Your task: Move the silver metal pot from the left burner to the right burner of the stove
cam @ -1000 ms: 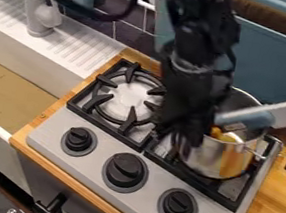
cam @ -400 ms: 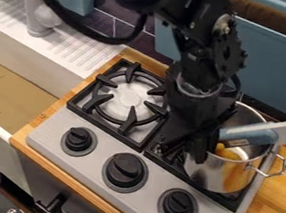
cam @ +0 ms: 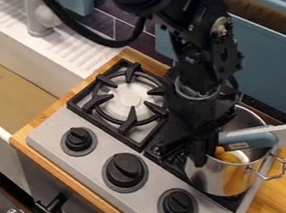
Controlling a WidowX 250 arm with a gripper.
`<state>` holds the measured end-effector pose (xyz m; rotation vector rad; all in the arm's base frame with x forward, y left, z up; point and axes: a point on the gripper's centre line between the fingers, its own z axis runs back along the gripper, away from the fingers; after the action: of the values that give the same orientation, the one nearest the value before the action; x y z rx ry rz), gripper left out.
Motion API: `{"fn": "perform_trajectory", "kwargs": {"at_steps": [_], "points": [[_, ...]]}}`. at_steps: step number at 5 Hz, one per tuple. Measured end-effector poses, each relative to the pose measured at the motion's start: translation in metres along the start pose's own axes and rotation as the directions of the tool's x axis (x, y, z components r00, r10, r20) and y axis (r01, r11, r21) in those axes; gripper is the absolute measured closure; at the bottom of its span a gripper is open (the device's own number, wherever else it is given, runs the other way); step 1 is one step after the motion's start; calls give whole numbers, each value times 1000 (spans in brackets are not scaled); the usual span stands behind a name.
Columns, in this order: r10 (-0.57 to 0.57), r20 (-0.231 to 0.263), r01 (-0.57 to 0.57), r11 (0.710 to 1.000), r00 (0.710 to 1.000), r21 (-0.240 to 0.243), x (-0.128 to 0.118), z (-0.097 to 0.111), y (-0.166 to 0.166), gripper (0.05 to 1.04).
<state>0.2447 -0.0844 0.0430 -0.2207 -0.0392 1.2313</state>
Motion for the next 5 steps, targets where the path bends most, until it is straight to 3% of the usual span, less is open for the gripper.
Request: {"fn": "perform_trajectory", "kwargs": {"at_steps": [1, 2, 4, 5], "points": [[-2, 0, 2, 1000, 1000, 0, 0, 0, 0, 1009], [13, 5, -13, 1000, 1000, 0, 2, 0, 0, 862], [18, 34, -19, 999, 999, 31, 12, 0, 6, 308], [24, 40, -25, 999, 999, 35, 15, 1, 7, 83]]}}
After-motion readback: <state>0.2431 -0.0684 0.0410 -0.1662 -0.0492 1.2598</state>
